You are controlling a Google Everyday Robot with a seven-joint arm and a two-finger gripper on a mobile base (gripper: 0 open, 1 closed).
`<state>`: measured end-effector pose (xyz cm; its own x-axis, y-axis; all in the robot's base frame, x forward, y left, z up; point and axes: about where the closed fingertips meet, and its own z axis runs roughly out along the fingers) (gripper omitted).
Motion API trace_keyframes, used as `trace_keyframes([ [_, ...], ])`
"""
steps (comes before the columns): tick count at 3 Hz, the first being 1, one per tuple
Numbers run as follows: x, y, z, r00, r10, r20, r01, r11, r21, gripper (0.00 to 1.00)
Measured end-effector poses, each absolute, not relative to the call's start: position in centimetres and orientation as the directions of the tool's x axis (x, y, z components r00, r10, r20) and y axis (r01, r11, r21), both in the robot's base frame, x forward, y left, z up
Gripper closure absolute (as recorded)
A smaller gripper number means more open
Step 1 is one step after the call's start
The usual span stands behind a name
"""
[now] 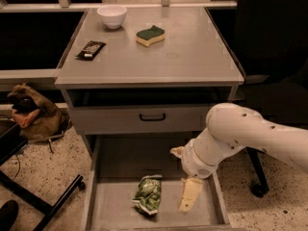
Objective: Pick green jalapeno chip bag from middle drawer and place on counter
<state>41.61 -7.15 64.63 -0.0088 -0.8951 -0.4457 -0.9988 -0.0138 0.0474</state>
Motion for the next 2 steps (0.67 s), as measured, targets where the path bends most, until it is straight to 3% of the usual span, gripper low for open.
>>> trace_keyframes([
  [2,41.0,-2.5,59.6,0.075,-0.868,-0.491,-0.986,-0.138,0.094,0.0],
])
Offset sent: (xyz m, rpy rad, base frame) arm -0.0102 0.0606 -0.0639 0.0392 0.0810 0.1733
